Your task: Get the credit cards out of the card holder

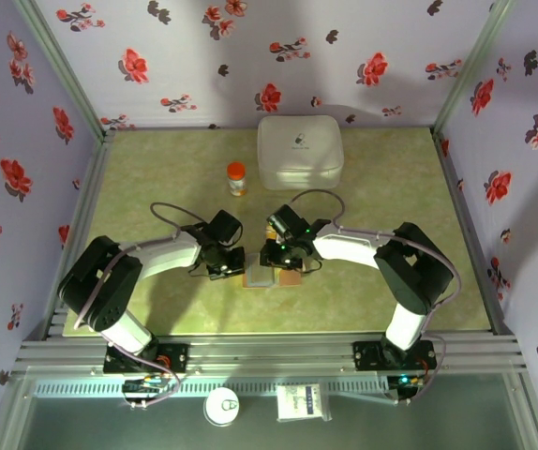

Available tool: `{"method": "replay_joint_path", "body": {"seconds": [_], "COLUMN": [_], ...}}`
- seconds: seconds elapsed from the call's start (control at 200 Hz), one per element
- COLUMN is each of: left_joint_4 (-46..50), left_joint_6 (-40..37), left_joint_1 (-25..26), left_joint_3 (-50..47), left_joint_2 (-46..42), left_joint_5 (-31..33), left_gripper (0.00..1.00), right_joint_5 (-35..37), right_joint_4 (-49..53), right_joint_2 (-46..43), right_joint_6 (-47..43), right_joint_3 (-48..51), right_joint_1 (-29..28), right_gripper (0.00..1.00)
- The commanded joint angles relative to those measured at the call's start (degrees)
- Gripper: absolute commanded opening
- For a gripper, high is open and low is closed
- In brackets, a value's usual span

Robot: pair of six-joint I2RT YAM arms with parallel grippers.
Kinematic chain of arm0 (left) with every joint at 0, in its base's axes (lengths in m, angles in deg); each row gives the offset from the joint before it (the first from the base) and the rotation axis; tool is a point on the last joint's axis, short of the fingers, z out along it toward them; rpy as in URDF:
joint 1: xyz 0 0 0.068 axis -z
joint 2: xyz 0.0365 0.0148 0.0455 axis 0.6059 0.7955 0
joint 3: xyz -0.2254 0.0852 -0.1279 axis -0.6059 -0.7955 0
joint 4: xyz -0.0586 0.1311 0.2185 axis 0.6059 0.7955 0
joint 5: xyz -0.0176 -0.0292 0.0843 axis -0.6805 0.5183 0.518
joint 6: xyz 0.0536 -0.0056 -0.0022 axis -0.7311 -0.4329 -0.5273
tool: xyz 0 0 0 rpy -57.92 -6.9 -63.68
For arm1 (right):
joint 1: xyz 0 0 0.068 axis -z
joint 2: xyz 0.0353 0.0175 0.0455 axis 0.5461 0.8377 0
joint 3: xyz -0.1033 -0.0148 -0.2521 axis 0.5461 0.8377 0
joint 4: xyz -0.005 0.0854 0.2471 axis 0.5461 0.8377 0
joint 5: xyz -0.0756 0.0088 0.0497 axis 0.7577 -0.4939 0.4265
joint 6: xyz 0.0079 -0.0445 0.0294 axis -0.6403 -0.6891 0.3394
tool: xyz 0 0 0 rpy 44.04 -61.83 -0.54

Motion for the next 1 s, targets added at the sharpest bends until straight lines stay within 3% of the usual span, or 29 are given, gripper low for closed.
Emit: {"method": "replay_joint_path", "body": {"seconds": [0.0, 0.49, 0.995], "left_joint_4": [1.7, 2.0, -10.6], "left_joint_6": [0.3, 1.2, 7.9], "left_joint_1": [0.2, 0.3, 0.2], "left_joint_3": [1.3, 3.0, -0.9], "left_joint_2": [0.4, -5.9, -3.7], "left_joint_5": [0.7, -1.1, -10.0], "left_gripper": [0.0, 0.0, 0.2], "right_joint_5": [2.1, 2.4, 2.0], "right_joint_4": [2.5, 1.4, 0.4], "right_joint_2": [-1.7, -1.5, -1.7], "right_joint_6": [-0.4, -0.3, -0.1], "right_joint_3": [0.8, 1.9, 2.5], "right_joint_1": [-0.4, -0.5, -0.4], "right_gripper": [0.31, 0.3, 0.29]}}
